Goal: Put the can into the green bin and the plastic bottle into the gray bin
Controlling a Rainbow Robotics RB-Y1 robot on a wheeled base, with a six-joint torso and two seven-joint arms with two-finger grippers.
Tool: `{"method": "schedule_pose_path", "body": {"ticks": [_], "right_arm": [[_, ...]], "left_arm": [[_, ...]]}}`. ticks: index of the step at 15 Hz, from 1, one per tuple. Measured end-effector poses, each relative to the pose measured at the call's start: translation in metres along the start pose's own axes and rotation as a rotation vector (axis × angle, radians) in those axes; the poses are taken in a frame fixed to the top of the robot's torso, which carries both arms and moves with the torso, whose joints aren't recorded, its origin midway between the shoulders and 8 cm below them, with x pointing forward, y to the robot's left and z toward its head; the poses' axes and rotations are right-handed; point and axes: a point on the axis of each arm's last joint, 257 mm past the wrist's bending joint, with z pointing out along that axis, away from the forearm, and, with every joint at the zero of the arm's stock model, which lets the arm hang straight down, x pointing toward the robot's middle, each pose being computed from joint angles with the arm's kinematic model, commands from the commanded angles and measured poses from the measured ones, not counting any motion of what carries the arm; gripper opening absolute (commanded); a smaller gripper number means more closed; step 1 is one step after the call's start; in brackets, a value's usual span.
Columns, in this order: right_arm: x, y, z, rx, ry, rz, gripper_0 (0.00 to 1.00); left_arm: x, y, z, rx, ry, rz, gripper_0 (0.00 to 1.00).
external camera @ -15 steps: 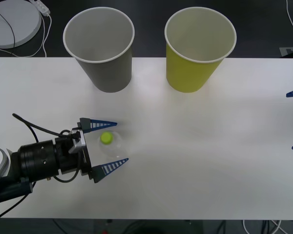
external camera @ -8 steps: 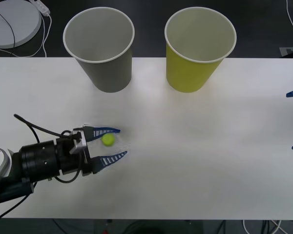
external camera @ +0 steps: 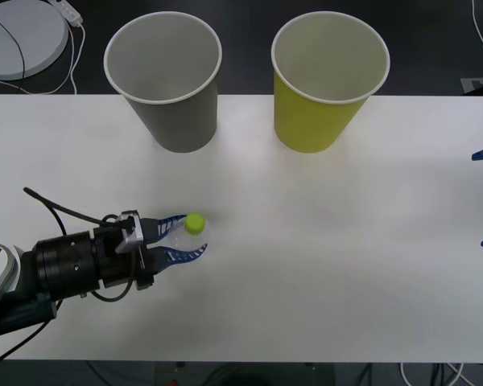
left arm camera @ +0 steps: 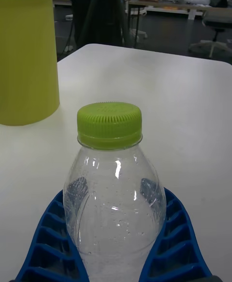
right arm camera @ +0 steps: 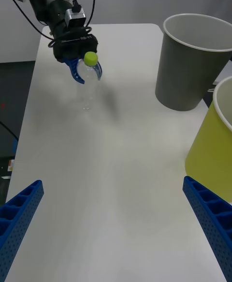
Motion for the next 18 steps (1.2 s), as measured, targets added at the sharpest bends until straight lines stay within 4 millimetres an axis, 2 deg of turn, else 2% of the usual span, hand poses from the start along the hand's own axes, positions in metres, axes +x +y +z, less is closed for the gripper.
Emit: {"method": "schedule_pose_path", "body": {"ticks": [9, 13, 18], "right_arm": [[0.0, 0.0, 0.0, 0.0, 0.0, 0.0, 1.0], [0.0, 0.0, 0.0, 0.0, 0.0, 0.0, 1.0], [0.0, 0.0, 0.0, 0.0, 0.0, 0.0, 1.0]], "left_arm": [[-0.026, 0.012, -0.007, -0.013, -0.012, -0.004, 0.0], [-0.041, 0.021, -0.02, -0.026, -0.02, -0.002, 0.0], [-0.069, 0.023, -0.048, -0.075, 0.019, -0.047, 0.0]]}}
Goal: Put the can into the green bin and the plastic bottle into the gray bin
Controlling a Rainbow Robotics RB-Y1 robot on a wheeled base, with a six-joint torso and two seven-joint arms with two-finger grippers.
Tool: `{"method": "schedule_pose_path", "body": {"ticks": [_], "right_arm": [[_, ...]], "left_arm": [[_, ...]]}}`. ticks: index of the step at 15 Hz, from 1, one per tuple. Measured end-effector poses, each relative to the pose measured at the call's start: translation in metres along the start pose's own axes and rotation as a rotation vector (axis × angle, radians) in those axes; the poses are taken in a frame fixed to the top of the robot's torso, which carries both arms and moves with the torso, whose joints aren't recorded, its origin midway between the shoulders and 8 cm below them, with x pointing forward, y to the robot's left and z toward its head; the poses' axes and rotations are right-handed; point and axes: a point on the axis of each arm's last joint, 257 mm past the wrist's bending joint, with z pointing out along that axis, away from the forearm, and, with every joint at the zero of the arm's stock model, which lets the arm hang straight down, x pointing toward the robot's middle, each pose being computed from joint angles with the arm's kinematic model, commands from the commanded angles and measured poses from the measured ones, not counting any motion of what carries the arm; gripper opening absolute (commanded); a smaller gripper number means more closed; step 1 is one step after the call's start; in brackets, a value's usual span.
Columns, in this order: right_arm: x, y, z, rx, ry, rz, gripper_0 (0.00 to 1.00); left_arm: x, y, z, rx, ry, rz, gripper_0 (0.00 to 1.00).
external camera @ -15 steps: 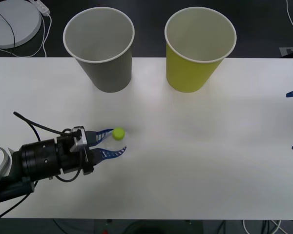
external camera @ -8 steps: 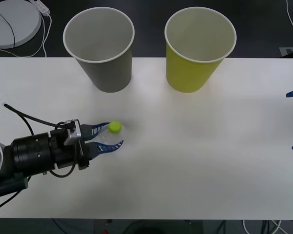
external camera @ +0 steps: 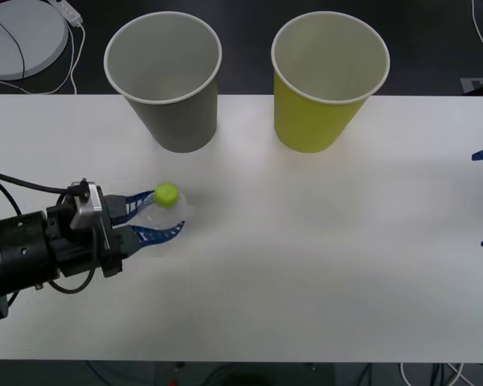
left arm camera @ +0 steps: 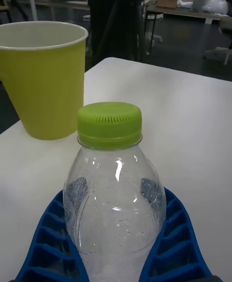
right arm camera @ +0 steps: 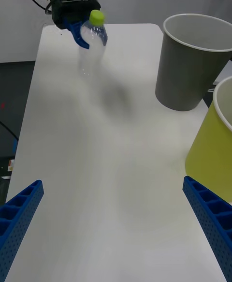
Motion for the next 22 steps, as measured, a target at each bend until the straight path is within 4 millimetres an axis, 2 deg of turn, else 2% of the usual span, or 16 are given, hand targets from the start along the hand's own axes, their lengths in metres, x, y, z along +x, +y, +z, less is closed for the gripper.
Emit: {"method": "schedule_pose_path", "body": {"ticks": [3, 12, 22], "right_arm": [[0.0, 0.0, 0.0, 0.0, 0.0, 0.0, 1.0], [0.0, 0.0, 0.0, 0.0, 0.0, 0.0, 1.0], [0.0, 0.0, 0.0, 0.0, 0.0, 0.0, 1.0]], "left_arm": [[-0.01, 0.006, -0.016, -0.037, 0.051, -0.027, 0.0], [-0.024, 0.043, -0.062, -0.114, 0.183, -0.072, 0.0], [-0.045, 0.077, -0.105, -0.141, 0.303, -0.07, 0.0]]}}
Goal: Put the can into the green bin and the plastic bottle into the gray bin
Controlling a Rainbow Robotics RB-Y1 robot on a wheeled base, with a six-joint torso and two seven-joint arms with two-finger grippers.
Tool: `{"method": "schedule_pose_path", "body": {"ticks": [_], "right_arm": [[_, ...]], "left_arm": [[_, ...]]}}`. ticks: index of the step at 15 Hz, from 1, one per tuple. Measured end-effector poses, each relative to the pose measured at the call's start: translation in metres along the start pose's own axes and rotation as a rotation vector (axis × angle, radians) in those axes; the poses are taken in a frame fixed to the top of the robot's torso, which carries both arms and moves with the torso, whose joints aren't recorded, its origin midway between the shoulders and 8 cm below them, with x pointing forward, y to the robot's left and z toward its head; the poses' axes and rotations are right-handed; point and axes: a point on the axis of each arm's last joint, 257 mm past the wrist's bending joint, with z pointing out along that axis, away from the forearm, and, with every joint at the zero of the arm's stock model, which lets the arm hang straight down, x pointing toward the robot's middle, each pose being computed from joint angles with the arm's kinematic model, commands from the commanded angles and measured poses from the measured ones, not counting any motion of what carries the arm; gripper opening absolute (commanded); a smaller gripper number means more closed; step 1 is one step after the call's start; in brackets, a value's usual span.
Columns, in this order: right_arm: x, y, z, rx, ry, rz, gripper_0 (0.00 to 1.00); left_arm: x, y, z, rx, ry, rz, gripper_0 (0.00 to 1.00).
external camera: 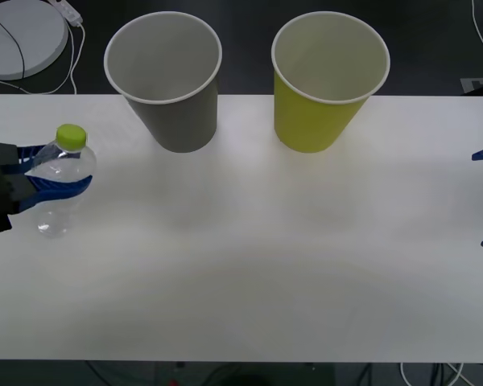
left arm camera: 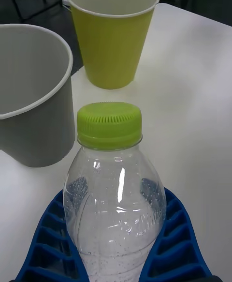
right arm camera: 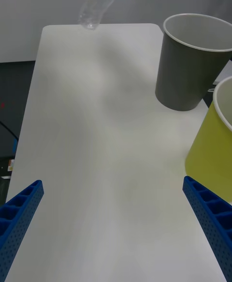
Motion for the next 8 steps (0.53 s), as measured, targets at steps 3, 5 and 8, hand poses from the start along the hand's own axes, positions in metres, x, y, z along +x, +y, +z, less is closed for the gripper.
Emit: {"method": "schedule_pose_path", "body": {"ticks": [3, 5, 8], "right_arm": [[0.0, 0.0, 0.0, 0.0, 0.0, 0.0, 1.0], [0.0, 0.0, 0.0, 0.0, 0.0, 0.0, 1.0], [0.0, 0.0, 0.0, 0.0, 0.0, 0.0, 1.0]], "left_arm": [[-0.002, 0.012, -0.01, 0.007, 0.026, -0.012, 0.0], [-0.004, 0.024, -0.016, 0.007, 0.047, -0.013, 0.0], [-0.011, 0.045, -0.025, -0.003, 0.079, -0.002, 0.0]]}}
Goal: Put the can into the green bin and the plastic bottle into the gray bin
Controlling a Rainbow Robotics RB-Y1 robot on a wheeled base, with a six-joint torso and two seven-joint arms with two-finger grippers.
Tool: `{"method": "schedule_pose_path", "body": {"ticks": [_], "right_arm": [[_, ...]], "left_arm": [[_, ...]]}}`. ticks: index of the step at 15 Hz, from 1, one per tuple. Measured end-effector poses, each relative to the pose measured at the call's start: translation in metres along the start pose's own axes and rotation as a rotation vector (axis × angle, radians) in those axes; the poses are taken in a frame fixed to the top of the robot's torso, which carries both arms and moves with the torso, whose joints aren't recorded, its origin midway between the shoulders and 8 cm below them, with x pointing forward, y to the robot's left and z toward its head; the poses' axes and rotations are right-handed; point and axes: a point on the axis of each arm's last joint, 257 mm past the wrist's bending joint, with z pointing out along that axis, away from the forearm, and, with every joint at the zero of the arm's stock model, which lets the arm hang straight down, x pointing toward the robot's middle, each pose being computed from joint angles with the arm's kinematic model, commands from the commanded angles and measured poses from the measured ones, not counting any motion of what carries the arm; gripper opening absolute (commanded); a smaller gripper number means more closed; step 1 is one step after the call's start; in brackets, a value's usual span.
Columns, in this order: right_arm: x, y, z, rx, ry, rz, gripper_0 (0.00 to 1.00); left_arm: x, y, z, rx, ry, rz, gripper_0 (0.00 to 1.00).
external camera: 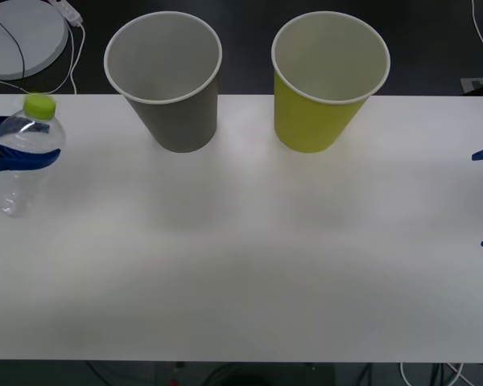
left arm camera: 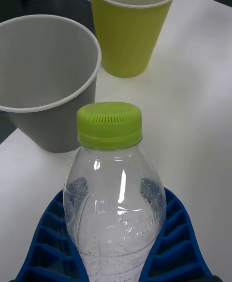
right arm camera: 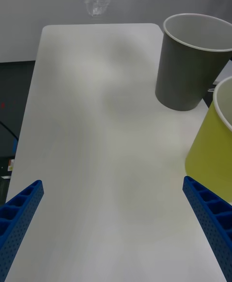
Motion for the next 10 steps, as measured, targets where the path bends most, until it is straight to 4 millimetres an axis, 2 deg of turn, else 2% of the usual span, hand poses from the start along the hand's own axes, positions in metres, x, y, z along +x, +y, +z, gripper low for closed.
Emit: {"method": "schedule_pose_path", "body": {"ticks": [10], "right_arm": [[0.0, 0.0, 0.0, 0.0, 0.0, 0.0, 1.0]], "left_arm": [[-0.022, 0.038, -0.01, -0.029, 0.087, 0.039, 0.0]]}}
